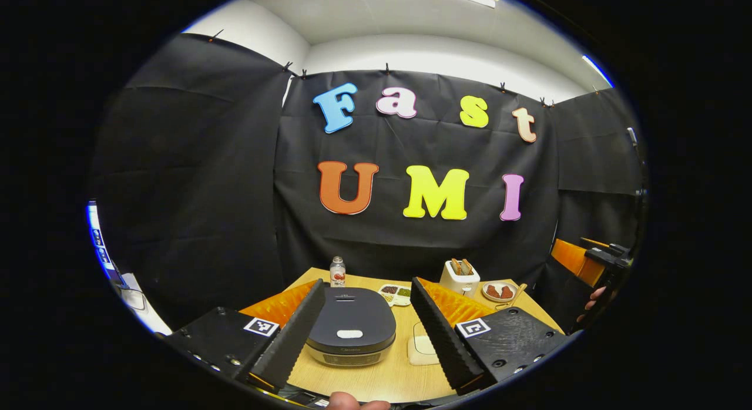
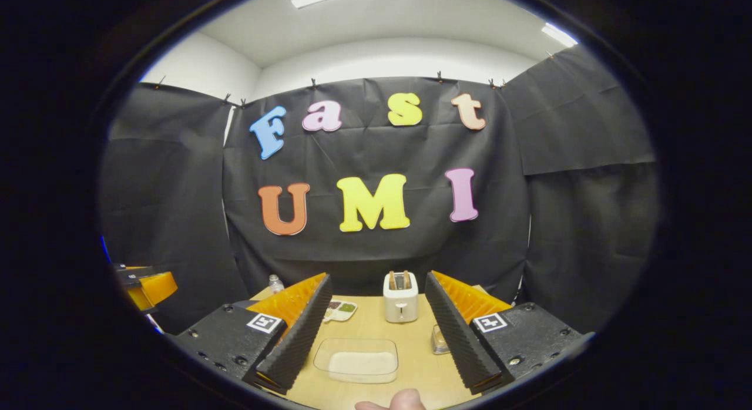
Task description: Close the left gripper, press the button to open the rice cooker; take a wooden spoon from the chopstick holder with the right hand, scoop a spoonful of rice and pour it into the rice cooker, then put the wooden spoon back into the chopstick holder.
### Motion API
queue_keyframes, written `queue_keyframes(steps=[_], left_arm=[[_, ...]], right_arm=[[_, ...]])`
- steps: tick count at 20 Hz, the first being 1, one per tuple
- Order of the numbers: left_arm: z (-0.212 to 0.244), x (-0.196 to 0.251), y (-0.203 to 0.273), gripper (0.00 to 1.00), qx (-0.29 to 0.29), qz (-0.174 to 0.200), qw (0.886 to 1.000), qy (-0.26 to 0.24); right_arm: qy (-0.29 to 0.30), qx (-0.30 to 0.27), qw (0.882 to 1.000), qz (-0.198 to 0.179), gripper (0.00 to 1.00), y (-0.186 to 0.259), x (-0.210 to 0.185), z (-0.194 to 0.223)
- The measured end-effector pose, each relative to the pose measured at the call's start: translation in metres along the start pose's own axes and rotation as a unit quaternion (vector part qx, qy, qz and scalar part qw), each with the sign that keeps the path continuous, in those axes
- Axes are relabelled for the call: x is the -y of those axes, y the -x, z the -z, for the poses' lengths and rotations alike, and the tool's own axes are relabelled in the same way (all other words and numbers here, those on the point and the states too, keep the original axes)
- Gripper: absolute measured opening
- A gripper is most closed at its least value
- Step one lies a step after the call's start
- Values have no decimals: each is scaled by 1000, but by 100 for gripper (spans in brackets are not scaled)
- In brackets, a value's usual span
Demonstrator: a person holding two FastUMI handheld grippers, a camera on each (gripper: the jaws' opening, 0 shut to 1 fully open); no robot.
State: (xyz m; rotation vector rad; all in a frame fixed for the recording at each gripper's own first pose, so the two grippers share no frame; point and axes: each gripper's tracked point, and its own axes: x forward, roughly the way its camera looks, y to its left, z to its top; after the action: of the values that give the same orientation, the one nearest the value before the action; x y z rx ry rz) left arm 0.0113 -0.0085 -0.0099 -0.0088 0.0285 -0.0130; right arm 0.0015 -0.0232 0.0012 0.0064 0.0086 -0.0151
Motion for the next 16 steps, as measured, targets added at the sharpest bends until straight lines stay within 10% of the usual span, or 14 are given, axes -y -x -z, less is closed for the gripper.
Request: queue_keyframes(steps=[16], left_arm=[[38,-6,-31,94,-87,-4,996,4]], right_arm=[[-1,-15,1000,12,100,-29,18,10]])
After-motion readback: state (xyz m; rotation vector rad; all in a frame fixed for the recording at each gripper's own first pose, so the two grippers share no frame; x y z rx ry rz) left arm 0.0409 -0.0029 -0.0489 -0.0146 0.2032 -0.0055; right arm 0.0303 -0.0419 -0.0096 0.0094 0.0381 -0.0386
